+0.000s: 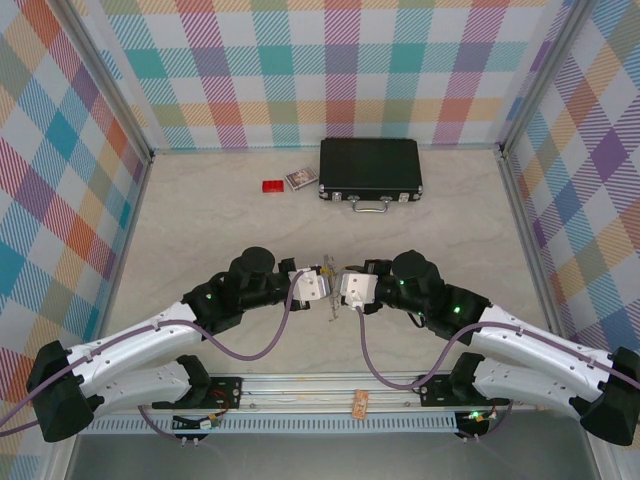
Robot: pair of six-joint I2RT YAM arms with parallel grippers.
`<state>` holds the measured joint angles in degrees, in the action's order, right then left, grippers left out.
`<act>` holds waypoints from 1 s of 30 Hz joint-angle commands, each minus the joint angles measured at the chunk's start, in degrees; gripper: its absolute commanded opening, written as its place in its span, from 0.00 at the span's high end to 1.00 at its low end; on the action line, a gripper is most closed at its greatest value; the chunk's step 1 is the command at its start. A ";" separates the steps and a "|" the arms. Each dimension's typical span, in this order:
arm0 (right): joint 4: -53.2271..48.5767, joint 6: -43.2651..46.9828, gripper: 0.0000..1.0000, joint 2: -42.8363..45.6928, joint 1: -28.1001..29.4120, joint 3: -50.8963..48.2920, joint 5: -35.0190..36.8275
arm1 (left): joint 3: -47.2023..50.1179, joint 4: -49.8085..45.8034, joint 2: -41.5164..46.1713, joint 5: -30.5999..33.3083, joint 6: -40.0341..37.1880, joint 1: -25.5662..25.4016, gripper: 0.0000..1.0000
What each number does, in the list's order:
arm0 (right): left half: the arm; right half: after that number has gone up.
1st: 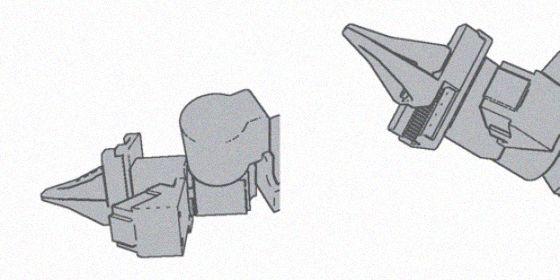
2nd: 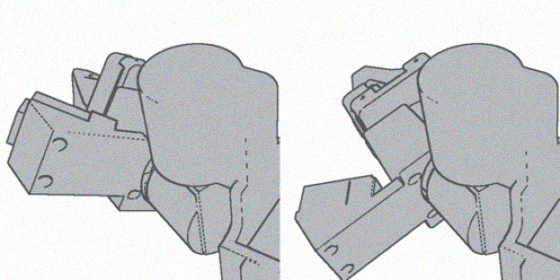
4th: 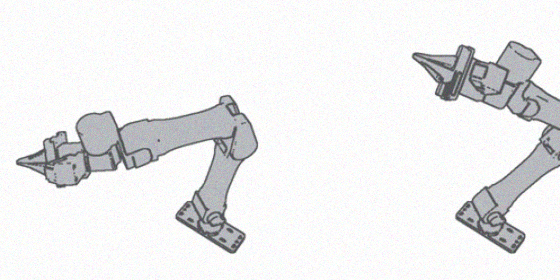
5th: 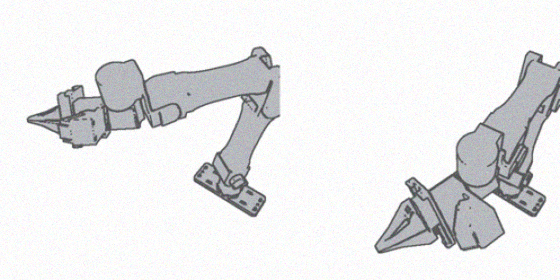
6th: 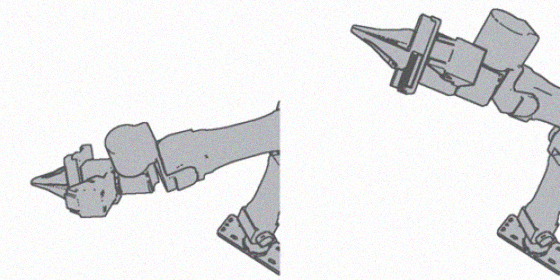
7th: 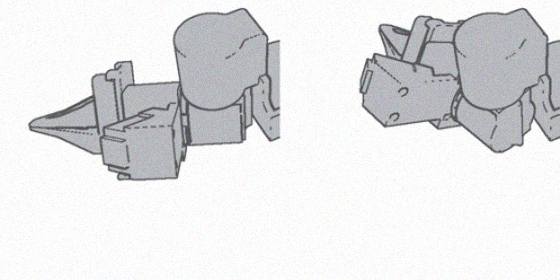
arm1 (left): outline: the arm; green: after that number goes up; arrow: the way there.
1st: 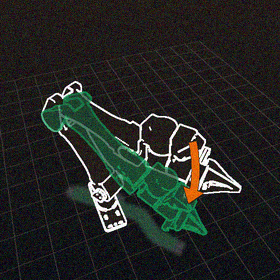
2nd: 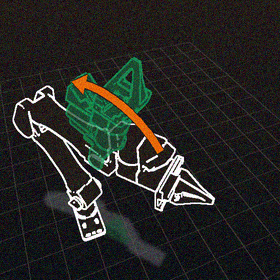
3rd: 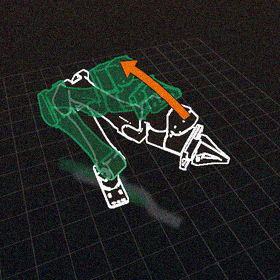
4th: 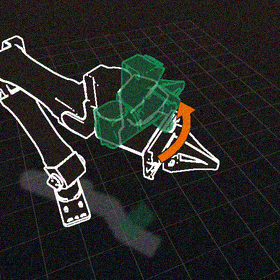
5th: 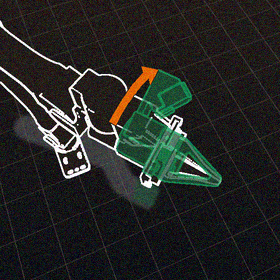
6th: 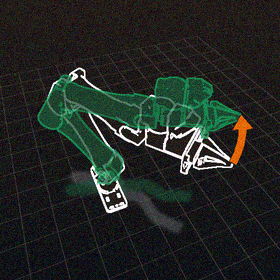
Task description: Put the keys on the keyring
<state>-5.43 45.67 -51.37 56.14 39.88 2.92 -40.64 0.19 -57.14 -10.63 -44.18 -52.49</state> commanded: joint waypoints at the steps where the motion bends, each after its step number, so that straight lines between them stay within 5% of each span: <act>1: 1.00 -0.81 1.00 0.68 -0.37 0.11 -1.29 | -1.70 2.36 0.38 -0.62 0.76 -0.68 1.00; 30: 0.99 -1.29 1.00 0.22 -0.29 0.26 -1.74 | -1.62 2.36 0.58 -0.79 0.88 -0.68 1.00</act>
<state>-5.48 45.45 -50.85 56.14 39.86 2.50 -40.64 0.19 -57.14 -10.26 -44.14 -52.49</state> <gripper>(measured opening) 0.021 0.049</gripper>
